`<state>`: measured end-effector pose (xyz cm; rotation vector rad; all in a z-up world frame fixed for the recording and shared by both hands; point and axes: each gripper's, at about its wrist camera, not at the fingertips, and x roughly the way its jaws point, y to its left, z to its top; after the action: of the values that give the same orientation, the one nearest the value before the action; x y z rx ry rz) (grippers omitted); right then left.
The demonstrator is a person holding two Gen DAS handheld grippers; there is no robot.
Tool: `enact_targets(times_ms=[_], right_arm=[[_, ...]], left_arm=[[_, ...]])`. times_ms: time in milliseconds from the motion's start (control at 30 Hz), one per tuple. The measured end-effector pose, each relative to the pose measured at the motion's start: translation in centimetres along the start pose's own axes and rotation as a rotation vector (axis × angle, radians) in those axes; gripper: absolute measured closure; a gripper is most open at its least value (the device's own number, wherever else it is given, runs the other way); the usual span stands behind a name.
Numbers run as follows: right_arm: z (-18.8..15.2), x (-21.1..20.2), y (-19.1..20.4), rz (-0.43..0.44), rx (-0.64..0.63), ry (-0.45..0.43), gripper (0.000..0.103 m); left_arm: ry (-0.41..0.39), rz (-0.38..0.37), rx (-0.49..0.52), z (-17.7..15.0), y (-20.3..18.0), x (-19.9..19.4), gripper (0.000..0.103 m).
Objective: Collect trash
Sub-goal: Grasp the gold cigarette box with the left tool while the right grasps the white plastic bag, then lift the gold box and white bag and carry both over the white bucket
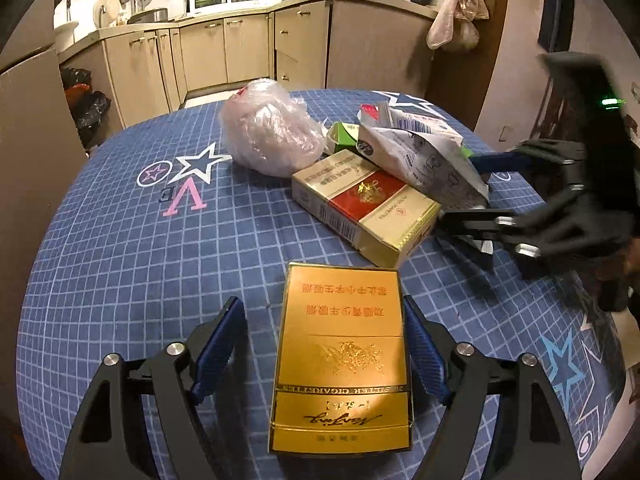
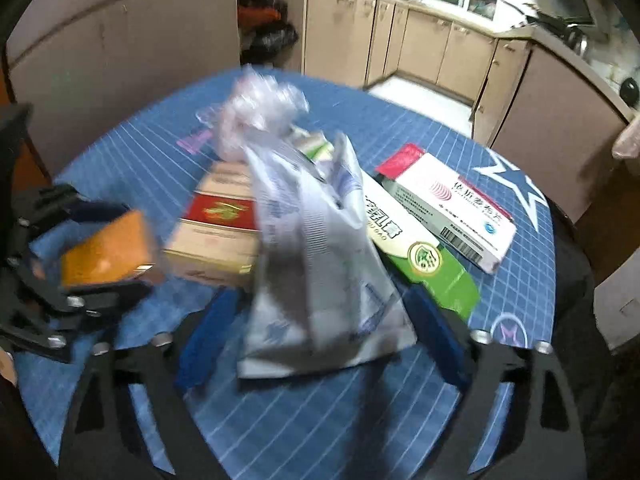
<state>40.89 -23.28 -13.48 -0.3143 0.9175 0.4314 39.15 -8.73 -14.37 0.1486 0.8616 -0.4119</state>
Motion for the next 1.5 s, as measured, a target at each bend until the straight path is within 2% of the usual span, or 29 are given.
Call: enact_targets(times_ms=[67, 100, 133, 167, 267, 400, 667, 900, 1233, 1500], right_arm=[[0.1, 0.5, -0.4, 0.024, 0.004, -0.007, 0.03], [0.0, 0.7, -0.8, 0.064, 0.047, -0.007, 0.035], [-0.1, 0.4, -0.8, 0.042, 0.058, -0.03, 0.057], [-0.2, 0.2, -0.7, 0.038, 0.078, -0.035, 0.071], [-0.9, -0.5, 0.0, 0.019, 0.108, -0.042, 0.075], [-3.3, -3.4, 1.5, 0.029, 0.162, -0.095, 0.075], [-9.0, -9.4, 4.8, 0.059, 0.371, -0.194, 0.075], [-11.5, -12.0, 8.2, -0.011, 0.437, -0.26, 0.075], [-12.8, -15.1, 9.2, -0.063, 0.433, -0.322, 0.075], [-14.1, -17.0, 9.4, -0.077, 0.447, -0.356, 0.075]], left_arm=[[-0.005, 0.003, -0.005, -0.1, 0.2, -0.2, 0.036], [-0.009, 0.003, -0.01, -0.1, 0.3, -0.3, 0.046], [-0.013, 0.003, -0.014, -0.2, 0.3, -0.4, 0.046], [-0.013, 0.0, -0.017, -0.2, 0.3, -0.5, 0.046], [-0.016, 0.006, -0.019, -0.4, 0.0, -0.6, 0.046], [-0.023, 0.023, -0.012, -1.8, -0.9, -2.0, 0.046], [-0.053, 0.153, -0.023, -3.7, -2.0, -5.4, 0.046], [-0.125, 0.287, 0.029, -4.4, -4.0, -8.1, 0.046], [-0.197, 0.348, 0.076, -4.2, -5.4, -10.7, 0.046], [-0.23, 0.353, 0.1, -4.0, -6.8, -12.2, 0.046]])
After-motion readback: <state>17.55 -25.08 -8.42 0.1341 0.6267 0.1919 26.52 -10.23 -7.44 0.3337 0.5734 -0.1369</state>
